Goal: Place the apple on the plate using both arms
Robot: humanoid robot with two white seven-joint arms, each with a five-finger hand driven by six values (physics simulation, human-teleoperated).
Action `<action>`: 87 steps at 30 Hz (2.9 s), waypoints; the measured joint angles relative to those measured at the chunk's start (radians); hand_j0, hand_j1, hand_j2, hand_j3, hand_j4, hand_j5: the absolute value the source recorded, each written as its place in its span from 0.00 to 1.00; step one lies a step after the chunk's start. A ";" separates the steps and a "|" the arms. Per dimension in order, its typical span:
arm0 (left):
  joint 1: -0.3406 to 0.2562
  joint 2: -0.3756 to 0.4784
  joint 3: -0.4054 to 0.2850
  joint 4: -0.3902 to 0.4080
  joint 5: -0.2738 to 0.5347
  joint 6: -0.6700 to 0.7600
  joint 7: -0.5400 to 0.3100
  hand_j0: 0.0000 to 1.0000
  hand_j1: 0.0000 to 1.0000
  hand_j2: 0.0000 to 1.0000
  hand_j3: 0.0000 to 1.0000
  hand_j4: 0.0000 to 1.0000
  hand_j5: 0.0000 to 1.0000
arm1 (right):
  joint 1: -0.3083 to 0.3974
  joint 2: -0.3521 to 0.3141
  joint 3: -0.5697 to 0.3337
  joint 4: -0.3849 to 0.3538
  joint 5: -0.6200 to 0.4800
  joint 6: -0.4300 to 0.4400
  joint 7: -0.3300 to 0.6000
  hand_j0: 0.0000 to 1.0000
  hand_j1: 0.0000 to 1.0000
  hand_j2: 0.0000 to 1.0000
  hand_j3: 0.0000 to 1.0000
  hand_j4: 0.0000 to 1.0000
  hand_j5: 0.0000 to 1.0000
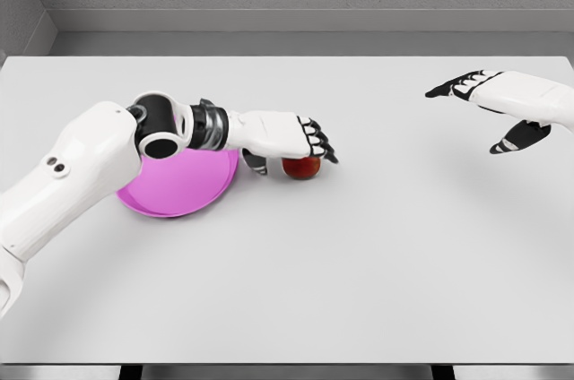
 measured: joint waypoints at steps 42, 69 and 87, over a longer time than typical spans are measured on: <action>0.049 0.054 0.120 -0.003 0.091 -0.002 -0.019 0.13 0.13 0.13 0.13 0.13 0.13 | 0.000 -0.007 -0.056 -0.008 0.002 0.000 0.000 1.00 1.00 1.00 1.00 1.00 1.00; 0.236 0.406 0.276 -0.185 0.236 -0.001 -0.029 0.87 0.87 0.87 0.87 0.87 0.87 | -0.002 -0.003 -0.056 -0.009 0.003 0.000 0.000 1.00 1.00 1.00 1.00 1.00 1.00; 0.238 0.478 0.301 -0.142 0.428 0.000 -0.026 1.00 1.00 1.00 1.00 1.00 1.00 | -0.003 -0.003 -0.055 -0.010 0.002 0.000 0.000 1.00 1.00 1.00 1.00 1.00 1.00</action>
